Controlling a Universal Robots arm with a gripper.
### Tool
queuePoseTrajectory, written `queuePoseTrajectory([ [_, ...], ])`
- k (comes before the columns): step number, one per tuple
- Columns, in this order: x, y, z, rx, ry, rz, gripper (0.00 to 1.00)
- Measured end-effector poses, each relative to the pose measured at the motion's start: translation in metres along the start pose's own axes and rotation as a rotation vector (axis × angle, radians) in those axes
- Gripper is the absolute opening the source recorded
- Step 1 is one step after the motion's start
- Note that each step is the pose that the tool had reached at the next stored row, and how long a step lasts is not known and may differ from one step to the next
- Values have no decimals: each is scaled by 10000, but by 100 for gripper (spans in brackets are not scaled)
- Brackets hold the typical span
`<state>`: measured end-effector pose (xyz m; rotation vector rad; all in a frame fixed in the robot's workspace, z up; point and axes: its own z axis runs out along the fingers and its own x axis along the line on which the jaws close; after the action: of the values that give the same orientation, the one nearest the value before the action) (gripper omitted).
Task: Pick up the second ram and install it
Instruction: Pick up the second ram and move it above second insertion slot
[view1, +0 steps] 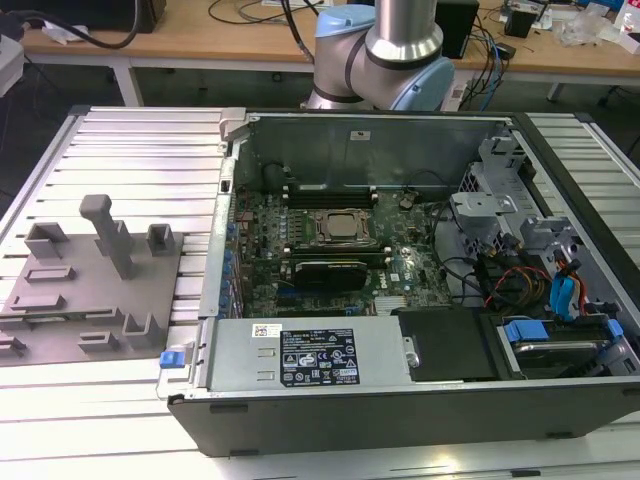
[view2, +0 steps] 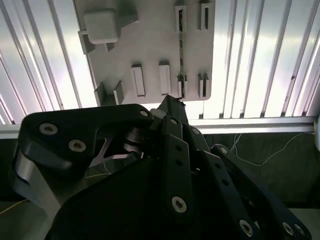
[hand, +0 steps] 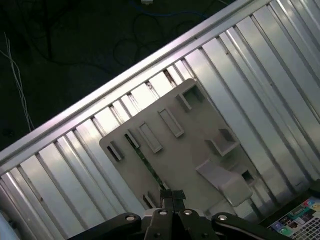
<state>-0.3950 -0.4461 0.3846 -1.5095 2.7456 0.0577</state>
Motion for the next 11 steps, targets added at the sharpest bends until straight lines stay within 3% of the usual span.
queuePoseTrajectory([
  [11, 0, 0, 0, -45, 53, -1833, 11],
])
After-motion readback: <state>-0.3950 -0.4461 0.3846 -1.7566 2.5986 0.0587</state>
